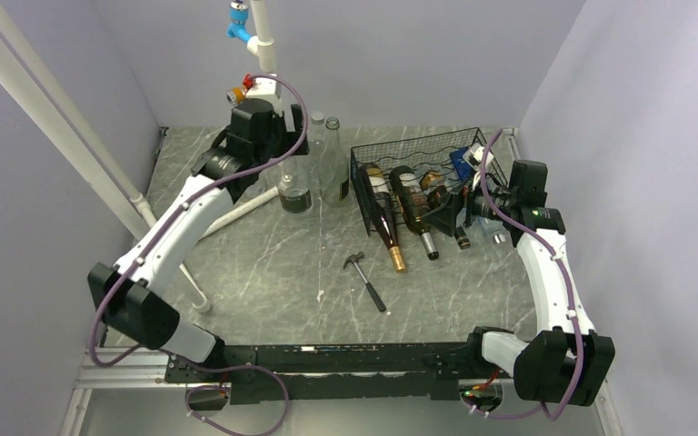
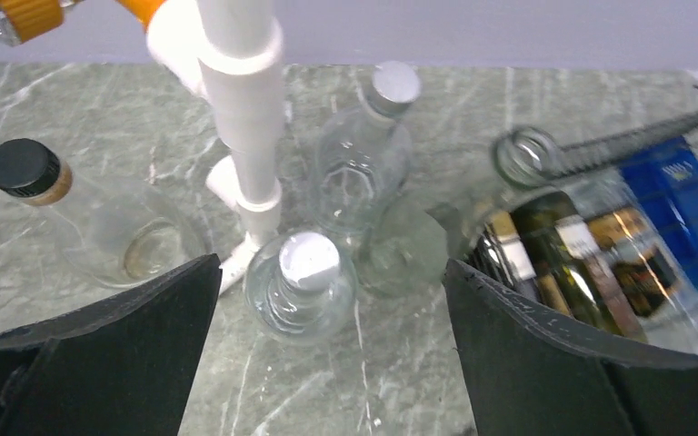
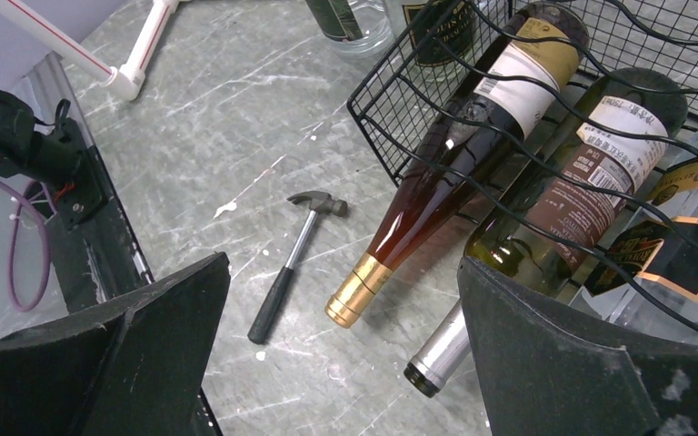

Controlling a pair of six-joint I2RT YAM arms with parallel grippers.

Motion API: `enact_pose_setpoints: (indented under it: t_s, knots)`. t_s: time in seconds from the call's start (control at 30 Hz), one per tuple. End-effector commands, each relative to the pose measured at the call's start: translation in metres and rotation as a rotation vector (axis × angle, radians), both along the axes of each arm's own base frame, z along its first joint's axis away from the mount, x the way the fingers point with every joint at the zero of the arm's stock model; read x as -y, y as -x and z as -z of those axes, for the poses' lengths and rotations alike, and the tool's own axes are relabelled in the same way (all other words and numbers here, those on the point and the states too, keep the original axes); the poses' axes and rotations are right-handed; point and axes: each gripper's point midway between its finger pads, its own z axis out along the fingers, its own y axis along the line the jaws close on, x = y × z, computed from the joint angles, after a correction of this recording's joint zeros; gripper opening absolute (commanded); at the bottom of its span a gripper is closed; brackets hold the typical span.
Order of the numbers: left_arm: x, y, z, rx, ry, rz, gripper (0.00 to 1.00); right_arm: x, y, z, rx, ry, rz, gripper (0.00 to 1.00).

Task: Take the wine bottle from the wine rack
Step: Place the wine bottle at the center of the board.

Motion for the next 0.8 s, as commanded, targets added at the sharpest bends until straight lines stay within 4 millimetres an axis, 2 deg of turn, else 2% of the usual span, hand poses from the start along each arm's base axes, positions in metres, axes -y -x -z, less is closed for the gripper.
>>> enact_pose_setpoints:
  t_s: [0.0,0.2,0.33,0.77]
  knots:
    - [0.024,0.025,-0.036,0.135,0.023,0.247,0.99,0.002,-0.003,-0.008,0.063,0.021,0.001,0.99]
    - [0.043,0.056,-0.045,0.183,0.086,0.421,1.00,0.003,-0.003,-0.008,0.068,0.029,0.003,0.99]
    - [0.046,0.068,-0.044,0.168,0.111,0.458,1.00,0.004,-0.003,-0.008,0.071,0.034,0.003,0.99]
    - [0.055,0.106,-0.012,0.149,0.082,0.637,1.00,0.006,-0.005,-0.001,0.062,0.050,-0.003,0.99]
